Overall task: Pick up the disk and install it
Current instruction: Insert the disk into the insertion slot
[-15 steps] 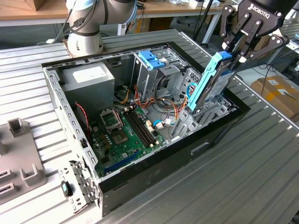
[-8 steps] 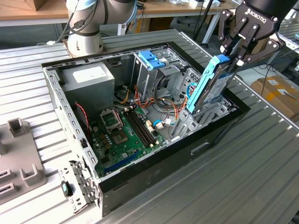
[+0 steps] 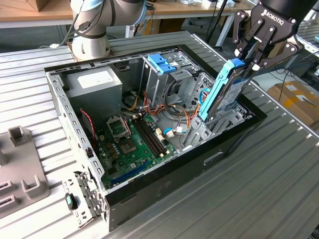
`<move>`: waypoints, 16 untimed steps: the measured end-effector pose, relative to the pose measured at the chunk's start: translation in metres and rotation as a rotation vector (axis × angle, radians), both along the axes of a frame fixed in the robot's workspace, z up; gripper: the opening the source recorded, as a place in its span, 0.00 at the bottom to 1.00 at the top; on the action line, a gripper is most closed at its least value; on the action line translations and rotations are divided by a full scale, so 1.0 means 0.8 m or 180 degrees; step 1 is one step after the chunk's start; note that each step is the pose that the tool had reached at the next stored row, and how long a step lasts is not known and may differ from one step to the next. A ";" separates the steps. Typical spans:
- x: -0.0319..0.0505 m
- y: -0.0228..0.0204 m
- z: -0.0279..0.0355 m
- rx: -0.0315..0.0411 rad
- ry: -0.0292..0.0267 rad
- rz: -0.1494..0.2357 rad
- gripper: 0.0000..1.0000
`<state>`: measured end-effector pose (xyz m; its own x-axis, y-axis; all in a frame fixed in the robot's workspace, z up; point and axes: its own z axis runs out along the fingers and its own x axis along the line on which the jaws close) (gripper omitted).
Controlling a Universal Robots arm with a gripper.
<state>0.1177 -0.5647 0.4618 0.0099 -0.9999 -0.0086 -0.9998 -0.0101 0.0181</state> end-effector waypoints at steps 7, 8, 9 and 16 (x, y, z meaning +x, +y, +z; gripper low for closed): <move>0.000 0.0000 -0.0003 0.0000 0.0000 0.0000 0.35; -0.001 0.0000 -0.0003 0.0000 0.0000 0.0000 0.35; -0.001 0.0000 -0.0003 0.0000 0.0000 0.0000 0.35; -0.001 0.0000 -0.0058 0.0000 0.0000 0.0000 0.35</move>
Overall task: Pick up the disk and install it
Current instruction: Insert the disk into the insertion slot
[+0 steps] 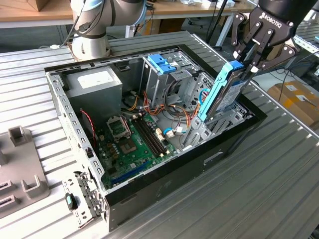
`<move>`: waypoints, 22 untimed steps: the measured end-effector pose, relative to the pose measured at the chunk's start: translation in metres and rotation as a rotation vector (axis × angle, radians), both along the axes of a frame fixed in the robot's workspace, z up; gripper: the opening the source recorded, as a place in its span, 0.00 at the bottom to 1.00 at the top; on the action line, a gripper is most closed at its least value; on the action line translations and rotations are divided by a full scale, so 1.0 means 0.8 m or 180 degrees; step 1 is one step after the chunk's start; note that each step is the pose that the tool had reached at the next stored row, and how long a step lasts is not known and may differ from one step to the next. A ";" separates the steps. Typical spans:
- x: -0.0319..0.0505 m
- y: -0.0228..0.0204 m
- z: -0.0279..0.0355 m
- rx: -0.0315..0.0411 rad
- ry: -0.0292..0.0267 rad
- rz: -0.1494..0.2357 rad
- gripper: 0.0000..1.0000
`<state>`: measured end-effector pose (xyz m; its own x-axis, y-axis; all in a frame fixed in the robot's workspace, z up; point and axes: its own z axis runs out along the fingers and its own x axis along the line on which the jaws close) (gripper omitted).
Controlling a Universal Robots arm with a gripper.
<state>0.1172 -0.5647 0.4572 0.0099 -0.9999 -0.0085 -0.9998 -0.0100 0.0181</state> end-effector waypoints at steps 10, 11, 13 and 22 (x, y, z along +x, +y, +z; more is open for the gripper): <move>0.000 0.0000 -0.0271 0.0000 0.0000 0.0000 0.35; 0.000 -0.0001 -0.0292 0.0000 0.0000 0.0000 0.35; 0.000 0.0000 -0.0369 0.0001 0.0000 0.0000 0.35; 0.000 0.0000 -0.0639 0.0000 0.0000 0.0000 0.35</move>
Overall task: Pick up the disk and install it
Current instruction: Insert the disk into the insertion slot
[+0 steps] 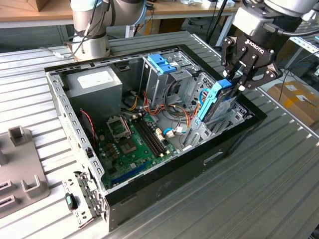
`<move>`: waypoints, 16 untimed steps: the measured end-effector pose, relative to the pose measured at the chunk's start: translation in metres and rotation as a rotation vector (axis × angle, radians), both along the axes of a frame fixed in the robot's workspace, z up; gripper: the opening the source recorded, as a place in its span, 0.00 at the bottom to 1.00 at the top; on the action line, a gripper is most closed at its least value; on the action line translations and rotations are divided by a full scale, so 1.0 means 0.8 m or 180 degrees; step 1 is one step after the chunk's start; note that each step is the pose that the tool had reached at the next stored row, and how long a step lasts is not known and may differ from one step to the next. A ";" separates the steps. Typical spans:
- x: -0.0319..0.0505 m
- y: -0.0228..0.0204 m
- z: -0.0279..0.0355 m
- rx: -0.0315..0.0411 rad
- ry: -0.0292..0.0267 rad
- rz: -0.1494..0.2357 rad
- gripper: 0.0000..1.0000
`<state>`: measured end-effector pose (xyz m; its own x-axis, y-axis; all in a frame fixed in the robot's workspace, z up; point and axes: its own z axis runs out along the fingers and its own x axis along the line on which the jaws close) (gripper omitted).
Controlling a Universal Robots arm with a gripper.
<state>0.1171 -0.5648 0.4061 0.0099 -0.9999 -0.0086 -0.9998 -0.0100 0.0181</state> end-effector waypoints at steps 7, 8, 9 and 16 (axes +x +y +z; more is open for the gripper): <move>0.000 0.0000 -0.0205 0.0000 0.0000 0.0000 0.35; 0.000 0.0000 -0.0229 0.0000 0.0000 0.0000 0.35; 0.000 0.0000 -0.0255 0.0000 0.0000 0.0000 0.35; -0.001 0.0000 -0.0405 0.0000 0.0000 0.0000 0.35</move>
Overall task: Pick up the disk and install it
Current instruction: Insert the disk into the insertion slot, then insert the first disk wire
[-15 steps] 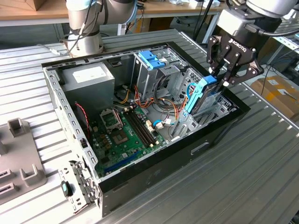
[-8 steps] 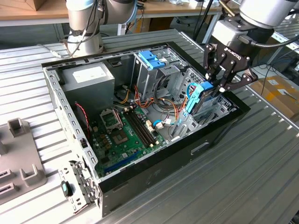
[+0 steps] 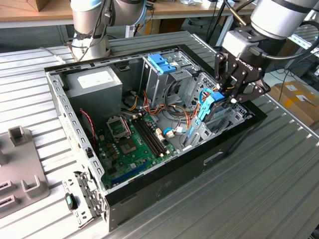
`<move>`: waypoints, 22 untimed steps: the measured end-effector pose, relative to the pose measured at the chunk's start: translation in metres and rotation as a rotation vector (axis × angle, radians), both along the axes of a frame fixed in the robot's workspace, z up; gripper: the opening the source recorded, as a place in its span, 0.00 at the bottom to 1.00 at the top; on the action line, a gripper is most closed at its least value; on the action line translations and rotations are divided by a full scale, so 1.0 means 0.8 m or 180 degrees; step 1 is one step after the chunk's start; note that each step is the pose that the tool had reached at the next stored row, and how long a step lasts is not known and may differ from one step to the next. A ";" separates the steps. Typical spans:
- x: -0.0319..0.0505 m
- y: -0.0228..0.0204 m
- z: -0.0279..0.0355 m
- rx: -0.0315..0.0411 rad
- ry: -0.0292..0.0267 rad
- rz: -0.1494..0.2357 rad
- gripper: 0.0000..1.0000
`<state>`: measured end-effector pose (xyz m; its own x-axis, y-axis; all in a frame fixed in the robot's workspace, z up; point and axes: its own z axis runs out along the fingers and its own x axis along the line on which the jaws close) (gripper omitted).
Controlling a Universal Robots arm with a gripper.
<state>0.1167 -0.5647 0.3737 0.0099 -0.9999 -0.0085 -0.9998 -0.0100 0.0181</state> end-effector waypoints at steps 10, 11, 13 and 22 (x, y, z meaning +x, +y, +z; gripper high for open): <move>0.000 0.0000 -0.0004 0.0000 0.0000 0.0000 0.43; 0.000 0.0000 -0.0011 0.0001 0.0000 0.0000 0.43; 0.000 -0.0001 -0.0044 0.0000 0.0000 0.0000 0.43; 0.000 0.0000 -0.0089 -0.0002 0.0000 0.0000 0.43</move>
<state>0.1167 -0.5647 0.3666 0.0098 -0.9999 -0.0080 -0.9998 -0.0100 0.0181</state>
